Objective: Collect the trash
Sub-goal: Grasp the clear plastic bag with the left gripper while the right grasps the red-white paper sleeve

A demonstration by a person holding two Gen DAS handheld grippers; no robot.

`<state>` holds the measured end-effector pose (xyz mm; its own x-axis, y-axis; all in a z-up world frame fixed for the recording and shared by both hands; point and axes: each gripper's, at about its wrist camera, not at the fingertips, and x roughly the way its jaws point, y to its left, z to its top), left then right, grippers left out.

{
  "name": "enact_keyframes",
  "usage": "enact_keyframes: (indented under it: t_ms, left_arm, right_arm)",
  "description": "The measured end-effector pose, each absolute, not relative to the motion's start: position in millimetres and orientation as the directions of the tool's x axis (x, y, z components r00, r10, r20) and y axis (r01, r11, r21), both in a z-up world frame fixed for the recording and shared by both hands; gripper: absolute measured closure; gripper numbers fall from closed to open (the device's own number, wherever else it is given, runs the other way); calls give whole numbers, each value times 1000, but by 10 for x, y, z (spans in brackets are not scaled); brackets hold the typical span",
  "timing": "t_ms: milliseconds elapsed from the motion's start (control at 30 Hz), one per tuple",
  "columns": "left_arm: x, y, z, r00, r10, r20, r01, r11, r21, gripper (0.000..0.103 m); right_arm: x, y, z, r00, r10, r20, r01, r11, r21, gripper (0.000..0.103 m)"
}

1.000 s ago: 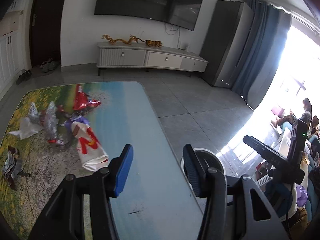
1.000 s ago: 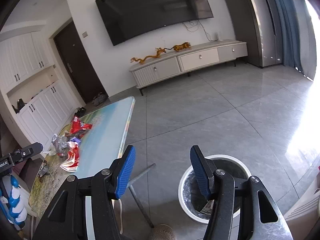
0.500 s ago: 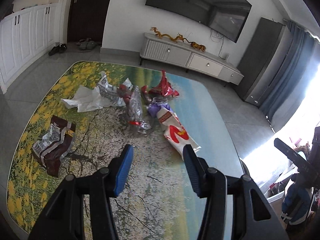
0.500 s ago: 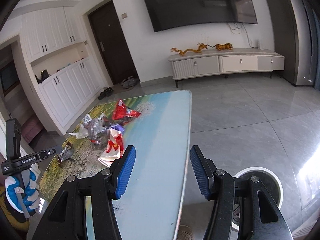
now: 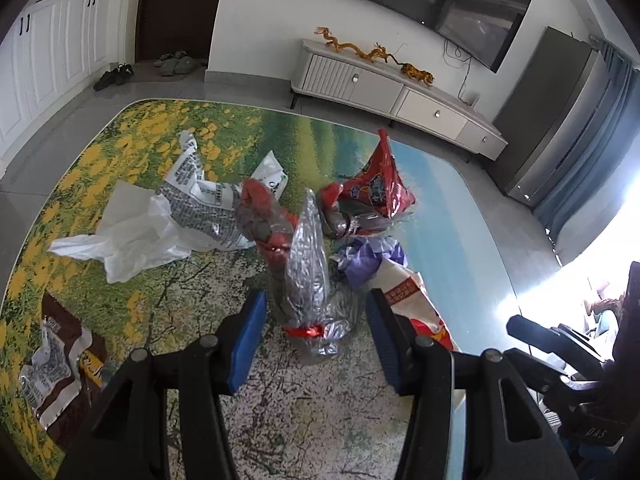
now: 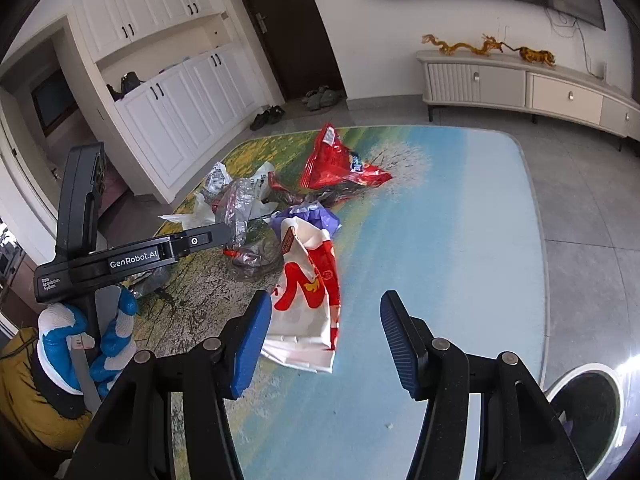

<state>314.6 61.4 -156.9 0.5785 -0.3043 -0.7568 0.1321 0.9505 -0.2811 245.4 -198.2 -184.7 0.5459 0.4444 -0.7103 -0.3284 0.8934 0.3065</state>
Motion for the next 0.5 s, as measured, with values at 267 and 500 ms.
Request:
enact_keyframes:
  t_ms: [267,500]
  left_arm:
    - [3324,665,-1792,540,-336,-772,142,940,-310,80]
    - [3287,734,-1854,531,-373,-761,161,926,-342,87]
  right_arm:
    - [2965,-1633,-2125,483,464,-742,-353,879,320,47]
    - [3132,-1571,-2186,461,484,-744,-338,871,358,47]
